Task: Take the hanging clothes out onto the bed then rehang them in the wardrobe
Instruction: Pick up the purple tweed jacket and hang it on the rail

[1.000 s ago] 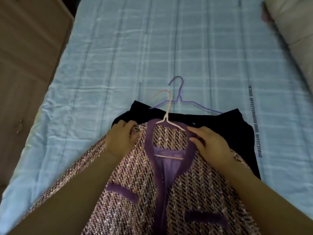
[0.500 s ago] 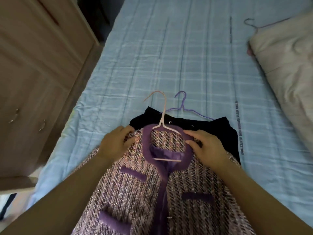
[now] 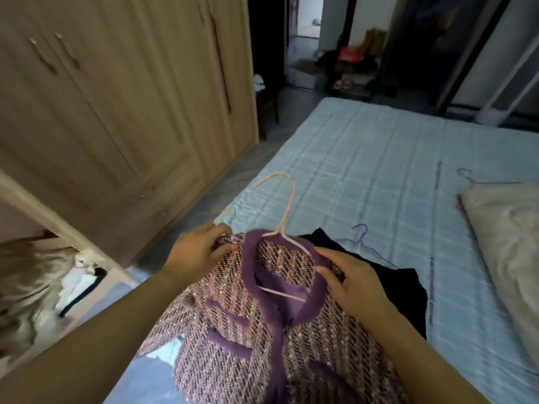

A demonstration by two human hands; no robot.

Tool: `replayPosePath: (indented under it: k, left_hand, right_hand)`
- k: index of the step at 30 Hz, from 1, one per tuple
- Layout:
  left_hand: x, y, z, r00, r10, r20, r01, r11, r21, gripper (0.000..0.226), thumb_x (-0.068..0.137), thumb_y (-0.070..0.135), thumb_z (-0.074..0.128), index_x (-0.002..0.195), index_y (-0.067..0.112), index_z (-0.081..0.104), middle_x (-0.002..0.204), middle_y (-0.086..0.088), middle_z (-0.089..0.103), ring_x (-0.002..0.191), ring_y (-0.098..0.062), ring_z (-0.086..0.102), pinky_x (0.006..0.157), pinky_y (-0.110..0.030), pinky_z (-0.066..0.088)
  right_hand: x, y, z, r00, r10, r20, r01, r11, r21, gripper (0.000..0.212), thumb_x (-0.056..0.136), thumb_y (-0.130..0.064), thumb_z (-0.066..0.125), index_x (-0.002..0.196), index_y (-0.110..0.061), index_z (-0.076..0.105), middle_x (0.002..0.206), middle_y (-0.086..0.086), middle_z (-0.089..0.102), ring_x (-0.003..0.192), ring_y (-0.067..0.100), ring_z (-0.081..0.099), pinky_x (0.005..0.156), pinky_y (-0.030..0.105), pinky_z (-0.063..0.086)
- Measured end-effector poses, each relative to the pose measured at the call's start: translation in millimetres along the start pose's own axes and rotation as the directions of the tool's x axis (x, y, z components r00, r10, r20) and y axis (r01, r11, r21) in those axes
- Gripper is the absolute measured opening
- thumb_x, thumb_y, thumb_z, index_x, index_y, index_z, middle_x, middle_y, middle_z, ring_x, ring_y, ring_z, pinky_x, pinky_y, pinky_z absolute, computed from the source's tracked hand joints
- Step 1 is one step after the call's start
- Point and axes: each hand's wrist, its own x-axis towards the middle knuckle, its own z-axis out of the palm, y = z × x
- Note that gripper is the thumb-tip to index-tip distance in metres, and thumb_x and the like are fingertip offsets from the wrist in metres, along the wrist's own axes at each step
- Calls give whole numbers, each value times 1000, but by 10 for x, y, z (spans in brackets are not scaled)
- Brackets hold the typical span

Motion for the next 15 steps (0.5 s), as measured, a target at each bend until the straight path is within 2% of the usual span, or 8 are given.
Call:
replayPosePath:
  k: [2, 6, 9, 11, 15]
  left_hand:
    - [-291, -171, -279, 998, -20, -66, 21, 1000, 7, 46, 81, 66, 36, 103, 29, 56, 96, 3, 59, 92, -23, 59, 71, -35, 46]
    - [-988, -601, -808, 983, -102, -150, 100, 995, -18, 50, 81, 70, 34, 100, 29, 55, 91, 4, 55, 86, -20, 56, 68, -33, 44]
    - [-1593, -940, -1197, 960, -173, -221, 165, 985, -56, 42, 80, 69, 35, 94, 32, 48, 84, 7, 46, 78, -15, 47, 64, -31, 38]
    - [-2024, -1175, -1439, 938, -230, -260, 224, 973, -51, 47, 80, 67, 36, 99, 28, 53, 86, 6, 48, 77, -15, 48, 64, -31, 37]
    - [-2784, -1619, -1847, 894, -327, -305, 343, 939, -2, 52, 78, 67, 34, 103, 26, 54, 93, 1, 55, 84, -22, 55, 68, -36, 46]
  right_hand:
    - [42, -366, 75, 998, -66, 10, 66, 998, -6, 40, 85, -34, 57, 120, -17, 62, 110, -3, 68, 98, 5, 56, 82, 3, 35]
    - [73, -1156, 377, 981, -192, 25, 192, 981, -21, 36, 87, -34, 59, 120, -19, 61, 113, -4, 67, 99, 13, 63, 84, 23, 47]
    - [58, -1797, 695, 958, -285, 32, 286, 958, -35, 34, 87, -34, 58, 119, -22, 61, 112, -3, 67, 98, 18, 64, 83, 31, 51]
    - [28, -2215, 939, 945, -323, 57, 325, 945, -27, 32, 88, -34, 59, 119, -25, 61, 113, -5, 67, 99, 16, 63, 83, 31, 50]
    - [-68, -2927, 1478, 929, -368, 40, 366, 929, 46, 29, 84, -32, 63, 114, -29, 65, 108, -8, 69, 93, 14, 65, 77, 28, 53]
